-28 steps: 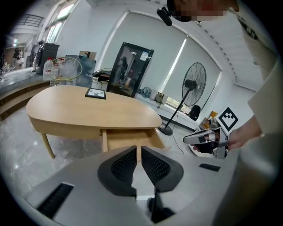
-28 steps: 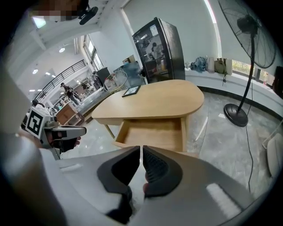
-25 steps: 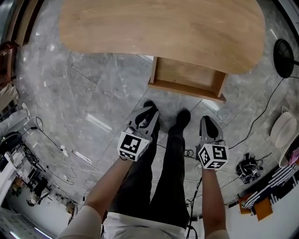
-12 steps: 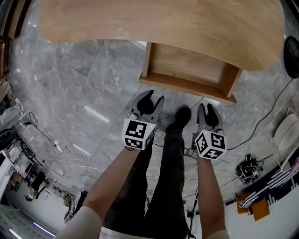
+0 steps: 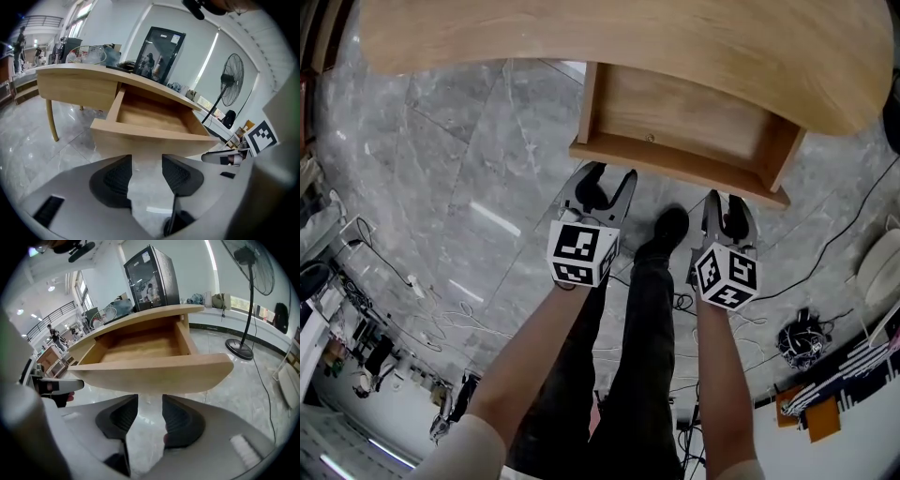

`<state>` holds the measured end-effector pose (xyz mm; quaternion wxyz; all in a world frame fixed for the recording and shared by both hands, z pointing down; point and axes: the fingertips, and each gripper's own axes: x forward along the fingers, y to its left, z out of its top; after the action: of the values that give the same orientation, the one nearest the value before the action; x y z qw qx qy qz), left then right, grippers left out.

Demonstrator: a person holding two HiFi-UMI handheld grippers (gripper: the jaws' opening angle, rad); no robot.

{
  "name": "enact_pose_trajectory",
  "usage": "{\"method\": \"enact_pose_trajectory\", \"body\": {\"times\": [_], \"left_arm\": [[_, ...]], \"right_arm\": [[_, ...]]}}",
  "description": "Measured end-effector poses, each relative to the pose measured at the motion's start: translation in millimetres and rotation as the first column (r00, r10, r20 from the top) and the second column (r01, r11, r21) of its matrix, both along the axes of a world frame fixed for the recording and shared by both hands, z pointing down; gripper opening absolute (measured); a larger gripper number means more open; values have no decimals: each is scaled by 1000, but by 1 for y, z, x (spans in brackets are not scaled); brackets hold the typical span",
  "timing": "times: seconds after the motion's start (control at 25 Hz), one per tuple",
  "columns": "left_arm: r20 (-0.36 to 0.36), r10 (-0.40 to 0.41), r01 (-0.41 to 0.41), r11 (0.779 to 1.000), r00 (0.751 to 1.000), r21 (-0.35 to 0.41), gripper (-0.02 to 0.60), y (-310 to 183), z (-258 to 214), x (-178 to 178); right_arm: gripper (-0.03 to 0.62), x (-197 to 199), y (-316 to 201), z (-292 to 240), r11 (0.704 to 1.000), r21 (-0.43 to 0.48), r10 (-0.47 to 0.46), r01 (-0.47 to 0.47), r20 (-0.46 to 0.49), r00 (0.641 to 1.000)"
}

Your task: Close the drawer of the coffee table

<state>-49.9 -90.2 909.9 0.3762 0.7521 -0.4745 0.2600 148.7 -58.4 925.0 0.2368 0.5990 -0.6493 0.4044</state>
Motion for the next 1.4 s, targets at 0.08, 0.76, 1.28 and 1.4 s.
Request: {"method": "enact_pose_trajectory", "body": {"times": [0.08, 0.76, 1.28, 1.4], "left_arm": [[-1, -15, 15, 1000, 1000, 8, 204, -3, 1, 0], [-3, -79, 79, 997, 997, 9, 210, -11, 0, 3], [-32, -76, 77, 996, 997, 48, 209, -14, -20, 6], [-47, -78, 80, 995, 996, 53, 210, -18, -24, 7]], "right_arm": [[170, 4, -4, 0, 1000, 13, 1, -1, -13, 1000], [170, 9, -16, -6, 998, 65, 29, -28, -19, 999], [169, 12, -18, -26, 995, 99, 31, -29, -27, 999], [170, 14, -25, -31, 993, 110, 50, -48, -13, 999]]}}
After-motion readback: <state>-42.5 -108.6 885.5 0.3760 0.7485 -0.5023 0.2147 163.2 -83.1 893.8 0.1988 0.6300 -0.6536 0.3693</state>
